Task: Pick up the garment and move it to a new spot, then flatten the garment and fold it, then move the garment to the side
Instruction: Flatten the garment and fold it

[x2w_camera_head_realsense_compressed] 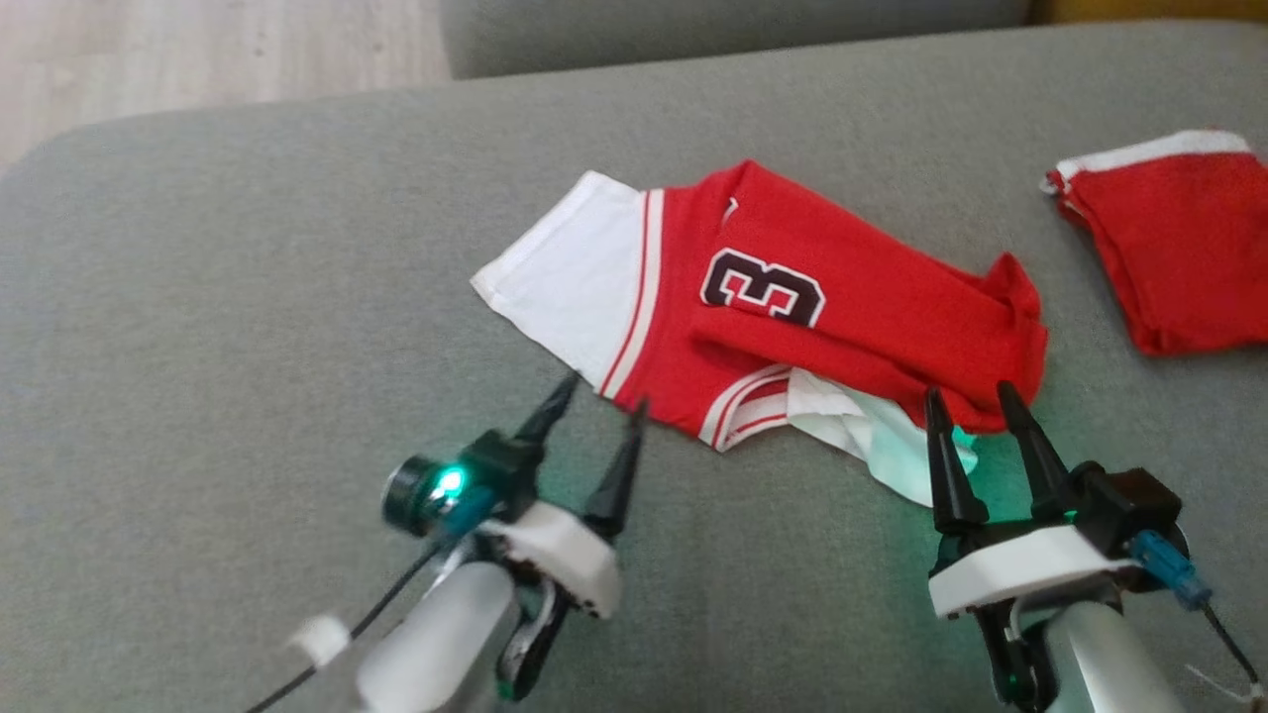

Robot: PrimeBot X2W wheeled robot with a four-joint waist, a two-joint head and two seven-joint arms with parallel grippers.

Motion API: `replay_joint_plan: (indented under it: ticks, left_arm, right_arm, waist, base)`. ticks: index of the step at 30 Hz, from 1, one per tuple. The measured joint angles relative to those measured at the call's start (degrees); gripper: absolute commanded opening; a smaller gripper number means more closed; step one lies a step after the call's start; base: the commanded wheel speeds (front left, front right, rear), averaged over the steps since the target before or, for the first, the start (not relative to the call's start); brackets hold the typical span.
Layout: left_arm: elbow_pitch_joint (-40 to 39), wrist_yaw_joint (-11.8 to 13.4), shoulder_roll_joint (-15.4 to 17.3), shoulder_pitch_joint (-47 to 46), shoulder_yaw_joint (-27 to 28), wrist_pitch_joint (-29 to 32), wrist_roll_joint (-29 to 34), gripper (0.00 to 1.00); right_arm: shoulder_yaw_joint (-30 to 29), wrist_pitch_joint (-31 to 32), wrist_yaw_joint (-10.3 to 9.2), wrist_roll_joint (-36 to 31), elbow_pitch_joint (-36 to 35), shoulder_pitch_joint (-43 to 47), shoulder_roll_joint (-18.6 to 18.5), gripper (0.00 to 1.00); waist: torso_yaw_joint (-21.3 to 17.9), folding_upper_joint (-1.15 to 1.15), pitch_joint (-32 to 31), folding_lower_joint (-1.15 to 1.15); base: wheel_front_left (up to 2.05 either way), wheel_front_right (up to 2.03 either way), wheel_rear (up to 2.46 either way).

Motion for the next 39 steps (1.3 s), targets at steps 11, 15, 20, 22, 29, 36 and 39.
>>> replay_joint_plan:
  ticks: [11,15,20,22,29,36,39]
  left_arm:
    - [8.9,-2.9,-2.5,-9.0,-7.3,6.9,1.1,1.0]
    - [12.5,-1.4,-2.7,-10.7,-7.9,7.6,1.6,1.0]
    - [15.5,1.8,-3.3,-13.6,-8.1,7.8,2.3,1.0]
    - [16.2,1.7,-3.4,-14.1,-8.6,7.8,2.1,0.17]
    - [17.3,0.6,-2.5,-14.1,-9.0,5.6,1.8,0.0]
    - [15.8,-3.6,8.6,-18.3,-9.3,5.1,4.1,0.0]
    - [15.5,-6.0,13.9,-23.1,-9.4,6.3,5.5,0.0]
  right_arm:
    - [0.4,0.0,0.0,1.5,-1.0,-3.5,0.0,1.0]
    - [0.4,0.0,0.0,2.1,-1.0,-3.5,0.0,1.0]
    - [0.1,0.0,0.0,2.2,-1.0,-3.5,0.0,1.0]
    - [0.0,0.0,0.0,2.2,-1.0,-3.5,0.0,1.0]
    - [0.0,0.0,0.0,2.2,-0.9,-3.4,0.0,1.0]
    - [1.0,0.0,0.0,2.5,0.0,-3.3,0.0,1.0]
    - [1.8,0.0,0.0,2.6,0.4,-3.3,0.0,1.0]
  waist:
    - [-6.6,0.0,5.4,0.01]
    - [-9.3,0.0,7.0,0.01]
    - [-11.1,0.0,8.0,0.01]
    - [-10.9,0.0,7.7,0.0]
    - [-8.7,0.0,5.5,0.0]
    - [-6.2,0.0,2.1,-0.01]
    - [-5.9,0.0,1.2,-0.01]
  base:
    - [0.0,0.0,0.0]
    - [0.0,0.0,0.0]
    - [0.0,0.0,0.0]
    - [0.0,0.0,0.0]
    - [0.0,0.0,0.0]
    - [0.0,0.0,0.0]
    - [0.0,0.0,0.0]
